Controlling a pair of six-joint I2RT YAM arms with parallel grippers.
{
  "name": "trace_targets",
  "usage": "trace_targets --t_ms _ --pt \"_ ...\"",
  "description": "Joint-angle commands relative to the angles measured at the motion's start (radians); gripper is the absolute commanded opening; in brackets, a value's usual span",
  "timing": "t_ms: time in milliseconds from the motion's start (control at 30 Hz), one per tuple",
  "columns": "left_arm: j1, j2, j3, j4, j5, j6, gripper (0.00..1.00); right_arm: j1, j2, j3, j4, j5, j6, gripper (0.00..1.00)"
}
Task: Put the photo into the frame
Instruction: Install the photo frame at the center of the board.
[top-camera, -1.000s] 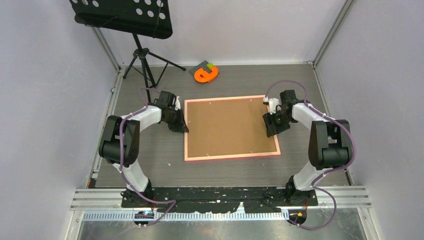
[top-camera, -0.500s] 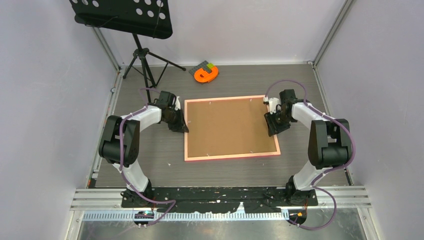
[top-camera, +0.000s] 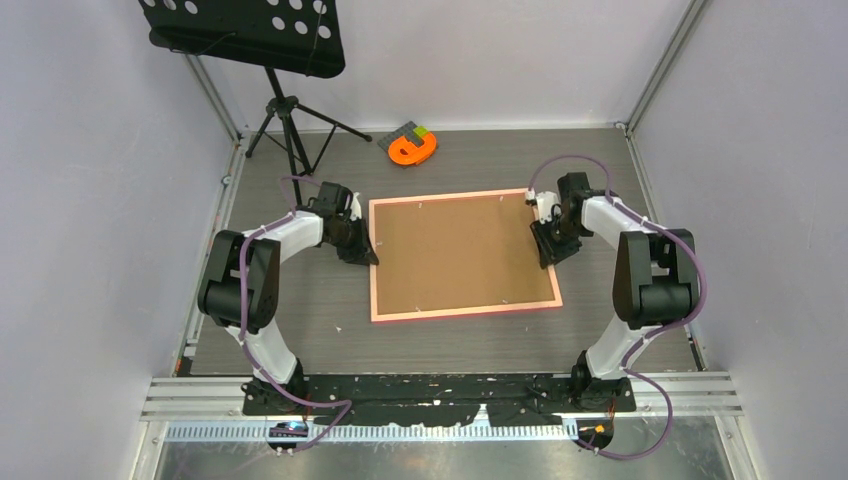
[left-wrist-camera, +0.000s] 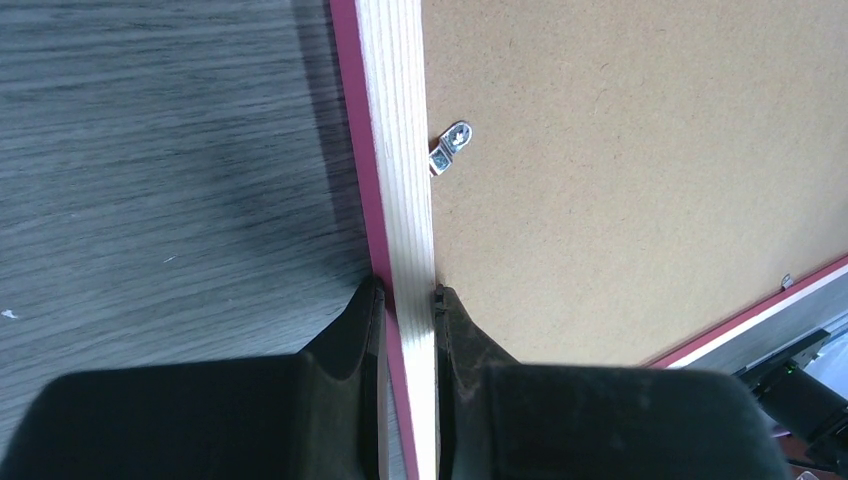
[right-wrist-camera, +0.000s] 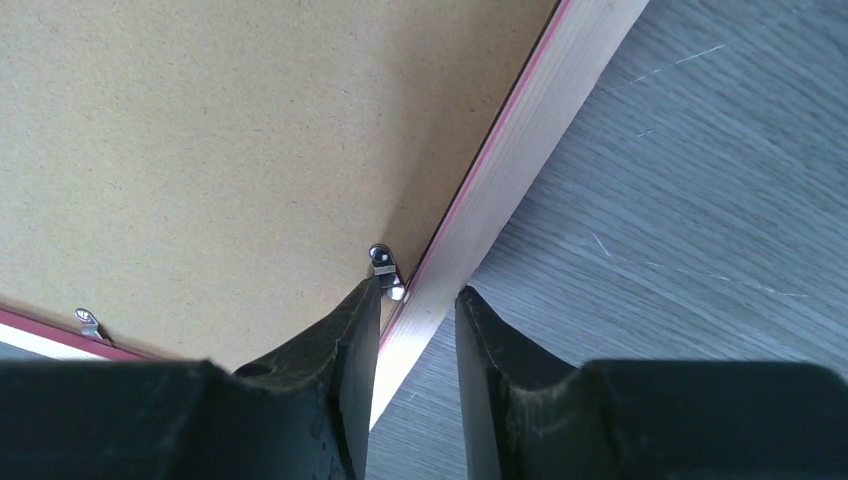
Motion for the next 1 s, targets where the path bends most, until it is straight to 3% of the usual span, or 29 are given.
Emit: trace_targets --t_ms 0,300,967 --pt "-0.018 0.061 -0.037 -0.072 0.024 0.042 0.00 0.010 0.005 0.071 0.066 -0.017 -0.045 0.30" --pt "-0.018 0.068 -0.036 -0.074 0.023 0.045 0.00 0.010 0.003 0.081 0.077 -0.051 -0.111 0.25" --pt "-0.018 0.075 -0.033 -0.074 0.037 0.048 0.00 0.008 -0.067 0.023 0.158 -0.064 -0.034 0.49"
